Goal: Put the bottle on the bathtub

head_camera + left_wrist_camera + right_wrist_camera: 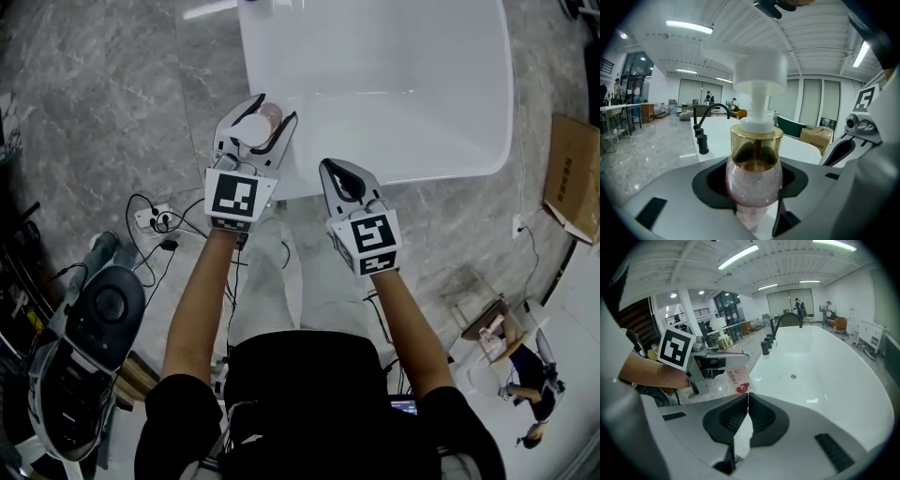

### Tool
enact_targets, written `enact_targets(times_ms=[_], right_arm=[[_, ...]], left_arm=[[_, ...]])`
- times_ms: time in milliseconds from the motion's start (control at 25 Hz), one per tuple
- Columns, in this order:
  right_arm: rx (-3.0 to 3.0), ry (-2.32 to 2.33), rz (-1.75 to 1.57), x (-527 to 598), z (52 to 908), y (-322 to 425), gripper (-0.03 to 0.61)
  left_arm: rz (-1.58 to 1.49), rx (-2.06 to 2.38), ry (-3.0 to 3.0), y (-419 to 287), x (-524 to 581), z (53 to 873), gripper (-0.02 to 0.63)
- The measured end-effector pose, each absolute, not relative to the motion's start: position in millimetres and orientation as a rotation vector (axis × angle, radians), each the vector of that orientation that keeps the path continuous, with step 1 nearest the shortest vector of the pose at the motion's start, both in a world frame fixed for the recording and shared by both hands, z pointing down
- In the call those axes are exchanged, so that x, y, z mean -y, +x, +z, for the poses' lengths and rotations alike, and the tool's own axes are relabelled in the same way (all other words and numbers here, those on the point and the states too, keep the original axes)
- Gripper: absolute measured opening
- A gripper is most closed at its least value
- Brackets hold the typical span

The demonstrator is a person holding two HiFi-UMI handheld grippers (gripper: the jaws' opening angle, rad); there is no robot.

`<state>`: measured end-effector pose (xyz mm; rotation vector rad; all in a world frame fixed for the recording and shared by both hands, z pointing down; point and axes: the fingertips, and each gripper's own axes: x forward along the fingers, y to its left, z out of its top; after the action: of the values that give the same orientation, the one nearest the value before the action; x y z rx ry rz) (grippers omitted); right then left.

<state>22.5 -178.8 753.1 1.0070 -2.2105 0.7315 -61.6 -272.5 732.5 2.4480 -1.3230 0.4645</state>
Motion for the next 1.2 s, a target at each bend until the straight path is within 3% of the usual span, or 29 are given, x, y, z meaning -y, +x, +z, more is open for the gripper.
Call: enact_targets(times_ms=[1200], right_arm=[[2.228, 1.034, 0.708, 168, 729, 29, 0.025]], left_arm=[[0.602, 1.251, 2.373, -62, 216, 745, 0.272]])
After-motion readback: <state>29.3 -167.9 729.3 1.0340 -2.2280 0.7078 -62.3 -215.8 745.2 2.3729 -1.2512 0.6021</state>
